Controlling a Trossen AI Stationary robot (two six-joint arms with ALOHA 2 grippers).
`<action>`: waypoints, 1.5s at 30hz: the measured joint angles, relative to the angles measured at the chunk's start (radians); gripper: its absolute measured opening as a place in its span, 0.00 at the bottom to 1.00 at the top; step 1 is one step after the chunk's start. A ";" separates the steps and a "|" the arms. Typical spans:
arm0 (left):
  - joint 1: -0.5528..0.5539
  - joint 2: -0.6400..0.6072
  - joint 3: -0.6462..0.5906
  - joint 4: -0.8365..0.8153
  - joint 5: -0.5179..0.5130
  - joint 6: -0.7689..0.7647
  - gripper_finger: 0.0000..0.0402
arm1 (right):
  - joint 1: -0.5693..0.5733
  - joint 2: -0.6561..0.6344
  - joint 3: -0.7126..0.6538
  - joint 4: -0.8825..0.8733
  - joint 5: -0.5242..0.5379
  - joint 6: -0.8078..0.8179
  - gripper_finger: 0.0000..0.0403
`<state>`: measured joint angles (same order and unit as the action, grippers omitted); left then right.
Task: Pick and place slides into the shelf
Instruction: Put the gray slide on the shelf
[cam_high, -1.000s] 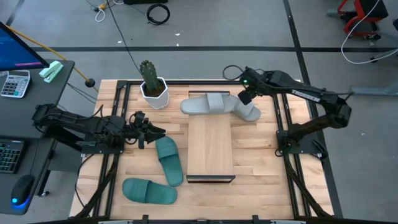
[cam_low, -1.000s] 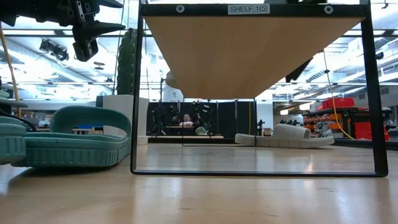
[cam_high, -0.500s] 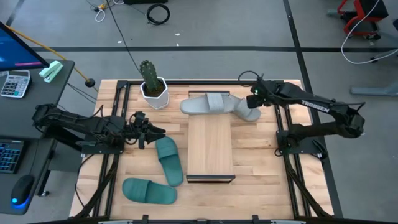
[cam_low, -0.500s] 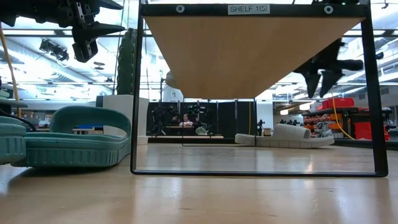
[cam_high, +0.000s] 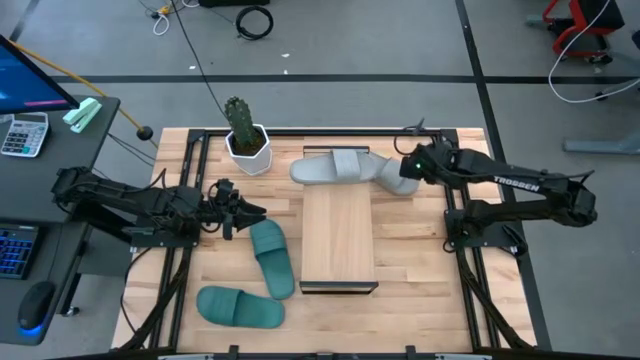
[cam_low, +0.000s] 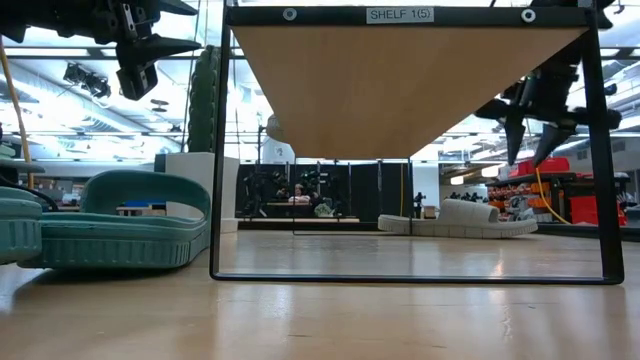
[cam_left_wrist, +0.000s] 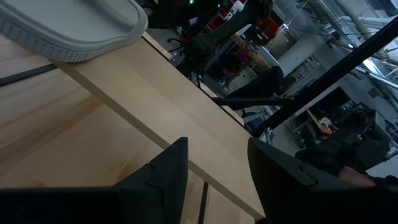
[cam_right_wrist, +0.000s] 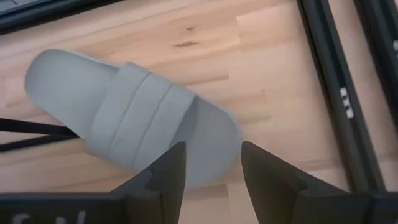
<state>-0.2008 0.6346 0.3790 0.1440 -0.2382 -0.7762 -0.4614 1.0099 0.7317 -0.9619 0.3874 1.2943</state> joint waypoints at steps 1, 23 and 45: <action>0.000 0.000 0.000 0.001 0.000 0.002 0.43 | 0.006 -0.003 -0.011 0.005 -0.002 0.019 0.40; 0.000 0.000 0.000 0.001 0.000 0.004 0.43 | 0.068 -0.005 -0.061 0.057 0.019 0.127 0.40; 0.000 0.000 0.000 0.001 0.000 0.016 0.43 | 0.117 -0.004 -0.135 0.131 0.032 0.333 0.40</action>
<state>-0.2007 0.6346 0.3790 0.1448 -0.2382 -0.7601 -0.3439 1.0054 0.5967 -0.8314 0.4198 1.6277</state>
